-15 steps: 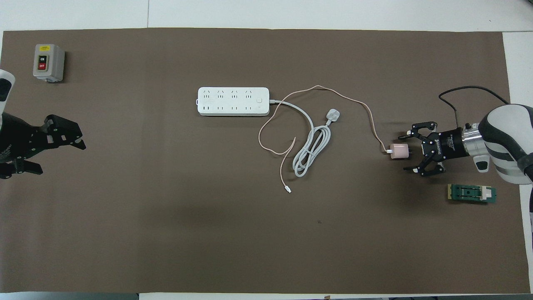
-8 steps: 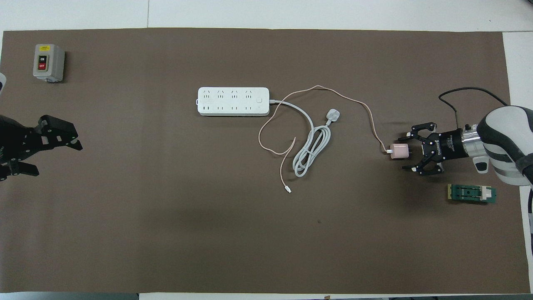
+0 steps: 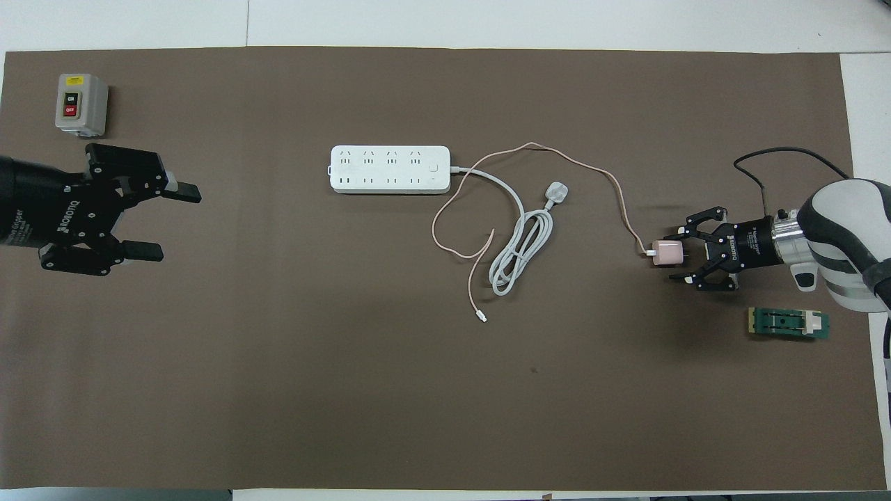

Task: Plug charger into power strip
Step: 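Carry the charger toward the power strip while the left gripper approaches it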

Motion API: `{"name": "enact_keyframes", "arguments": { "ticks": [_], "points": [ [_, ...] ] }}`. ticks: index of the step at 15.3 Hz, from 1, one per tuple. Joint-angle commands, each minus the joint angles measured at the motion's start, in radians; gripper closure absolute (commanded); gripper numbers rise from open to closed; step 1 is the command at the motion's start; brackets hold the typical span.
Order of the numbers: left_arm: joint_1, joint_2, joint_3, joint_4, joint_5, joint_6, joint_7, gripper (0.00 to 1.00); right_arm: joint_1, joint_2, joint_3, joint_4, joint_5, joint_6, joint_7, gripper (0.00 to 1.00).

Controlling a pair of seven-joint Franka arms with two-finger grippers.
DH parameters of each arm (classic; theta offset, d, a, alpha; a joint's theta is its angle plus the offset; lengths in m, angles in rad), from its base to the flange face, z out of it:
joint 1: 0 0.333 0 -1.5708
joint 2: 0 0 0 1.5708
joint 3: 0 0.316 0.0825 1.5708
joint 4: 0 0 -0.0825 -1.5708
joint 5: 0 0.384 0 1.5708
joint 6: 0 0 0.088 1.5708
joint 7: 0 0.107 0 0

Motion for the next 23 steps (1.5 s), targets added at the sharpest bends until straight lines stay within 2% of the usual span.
{"name": "enact_keyframes", "arguments": {
  "ticks": [1, 3, 4, 6, 11, 15, 17, 20, 23],
  "points": [
    [0.006, 0.018, -0.003, -0.026, -0.085, 0.037, 0.023, 0.0, -0.004, -0.02, 0.004, -0.03, 0.023, 0.022, -0.028, 0.65],
    [0.009, 0.023, -0.003, -0.042, -0.163, 0.061, 0.054, 0.0, -0.004, -0.02, 0.004, -0.016, 0.023, 0.015, -0.028, 0.81],
    [0.002, 0.032, -0.004, -0.039, -0.195, 0.063, 0.083, 0.0, -0.004, -0.019, 0.005, 0.014, 0.023, 0.004, -0.022, 0.83],
    [0.003, 0.081, -0.003, -0.042, -0.342, 0.061, 0.149, 0.0, 0.008, -0.022, 0.005, 0.083, 0.023, -0.045, 0.002, 0.83],
    [0.008, 0.161, -0.004, -0.077, -0.535, 0.072, 0.449, 0.0, 0.112, -0.1, 0.007, 0.209, 0.012, -0.071, 0.16, 0.83],
    [-0.011, 0.207, -0.007, -0.111, -0.755, 0.072, 0.523, 0.0, 0.218, -0.109, 0.01, 0.304, 0.023, -0.114, 0.219, 0.85],
    [-0.04, 0.214, -0.009, -0.118, -0.826, 0.074, 0.571, 0.0, 0.295, -0.114, 0.011, 0.33, 0.026, -0.114, 0.292, 0.87],
    [-0.049, 0.239, -0.012, -0.149, -0.912, 0.066, 0.65, 0.0, 0.384, -0.121, 0.01, 0.356, 0.118, -0.093, 0.465, 0.9],
    [-0.064, 0.302, -0.013, -0.148, -0.968, 0.011, 0.885, 0.0, 0.505, -0.112, 0.01, 0.395, 0.133, -0.002, 0.64, 0.9]
  ]
}}
